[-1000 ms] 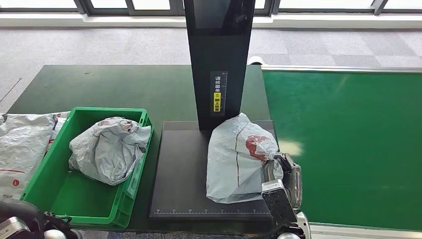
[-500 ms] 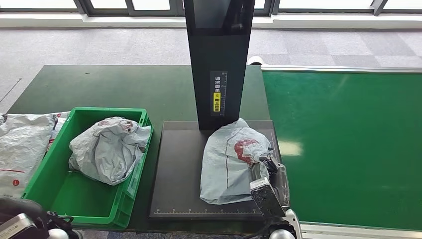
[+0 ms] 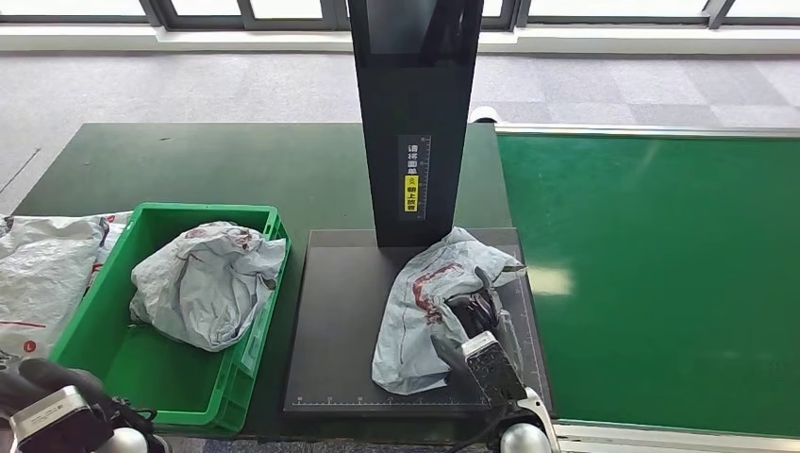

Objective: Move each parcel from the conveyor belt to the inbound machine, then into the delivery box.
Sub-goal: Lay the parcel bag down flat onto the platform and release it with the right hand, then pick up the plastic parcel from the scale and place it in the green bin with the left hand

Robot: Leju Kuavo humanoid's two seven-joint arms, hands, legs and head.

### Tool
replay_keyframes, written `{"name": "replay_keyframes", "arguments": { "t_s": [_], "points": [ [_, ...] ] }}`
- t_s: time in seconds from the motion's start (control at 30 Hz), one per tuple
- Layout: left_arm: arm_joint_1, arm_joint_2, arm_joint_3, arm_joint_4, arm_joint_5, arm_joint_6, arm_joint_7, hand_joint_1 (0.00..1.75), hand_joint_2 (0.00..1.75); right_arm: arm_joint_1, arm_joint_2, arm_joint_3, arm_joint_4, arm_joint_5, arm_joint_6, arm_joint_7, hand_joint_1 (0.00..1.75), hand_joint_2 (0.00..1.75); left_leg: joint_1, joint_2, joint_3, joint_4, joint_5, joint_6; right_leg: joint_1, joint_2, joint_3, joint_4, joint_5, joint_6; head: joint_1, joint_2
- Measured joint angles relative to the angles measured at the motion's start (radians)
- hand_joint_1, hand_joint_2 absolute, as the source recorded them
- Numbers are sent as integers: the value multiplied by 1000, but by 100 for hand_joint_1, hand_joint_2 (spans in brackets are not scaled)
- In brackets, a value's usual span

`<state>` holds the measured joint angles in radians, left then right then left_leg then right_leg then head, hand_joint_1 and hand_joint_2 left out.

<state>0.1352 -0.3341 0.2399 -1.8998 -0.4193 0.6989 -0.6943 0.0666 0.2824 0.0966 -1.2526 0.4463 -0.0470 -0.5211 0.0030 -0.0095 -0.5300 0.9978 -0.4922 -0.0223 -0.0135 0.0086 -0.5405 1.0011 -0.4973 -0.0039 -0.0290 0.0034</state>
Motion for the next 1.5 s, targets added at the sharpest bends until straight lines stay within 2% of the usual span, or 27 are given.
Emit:
{"name": "replay_keyframes", "arguments": {
  "t_s": [0.17,0.27,0.53,0.67,0.8,0.9,1.0,1.1,1.37,1.5],
  "points": [
    [-6,1,-3,43,-22,0,-1,0,0,1,-8,12,5,-19,36,-4,0,175,0,0,0,0,0,0,0,0,0,0,0,0,0,0],
    [-16,1,-33,86,-75,0,29,0,0,13,-14,26,-6,4,45,-4,0,175,0,0,0,1,0,0,0,0,0,0,0,0,0,0],
    [-61,22,-239,222,-216,-63,122,0,0,116,-33,86,-194,54,60,26,0,175,0,-2,-2,2,0,1,0,-1,0,0,0,1,0,0],
    [-71,29,-302,249,-233,-85,139,0,0,148,-42,108,-272,69,53,44,0,175,0,-1,-2,2,0,1,0,-1,-1,-1,0,1,0,0],
    [-71,36,-344,262,-230,-188,159,0,0,178,-49,108,-350,52,31,25,0,175,0,-2,-2,2,0,1,0,-1,0,-1,0,1,0,0],
    [-72,44,-377,270,-173,-317,157,0,0,214,-62,107,-437,16,70,-15,0,175,0,-1,-2,2,-1,1,0,-1,-1,-1,0,1,0,0],
    [-77,53,-397,284,-138,-391,143,0,0,245,-76,107,-508,-25,121,-70,0,175,0,-1,-2,2,-1,1,0,-1,-1,-1,0,1,0,0],
    [-83,59,-407,297,-134,-421,132,0,0,266,-84,107,-559,-39,146,-102,0,175,0,-1,-2,2,-1,1,0,-1,-1,-1,0,1,0,0],
    [-88,67,-420,315,-135,-429,128,0,0,288,-96,107,-617,-40,149,-109,0,175,0,0,-2,2,-1,1,0,-1,0,-1,1,1,0,0],
    [-92,70,-439,323,-202,-477,135,0,0,291,-97,107,-632,-48,180,-149,0,175,0,-1,-2,2,-1,1,0,-1,-1,-1,1,1,0,0]
  ]
}}
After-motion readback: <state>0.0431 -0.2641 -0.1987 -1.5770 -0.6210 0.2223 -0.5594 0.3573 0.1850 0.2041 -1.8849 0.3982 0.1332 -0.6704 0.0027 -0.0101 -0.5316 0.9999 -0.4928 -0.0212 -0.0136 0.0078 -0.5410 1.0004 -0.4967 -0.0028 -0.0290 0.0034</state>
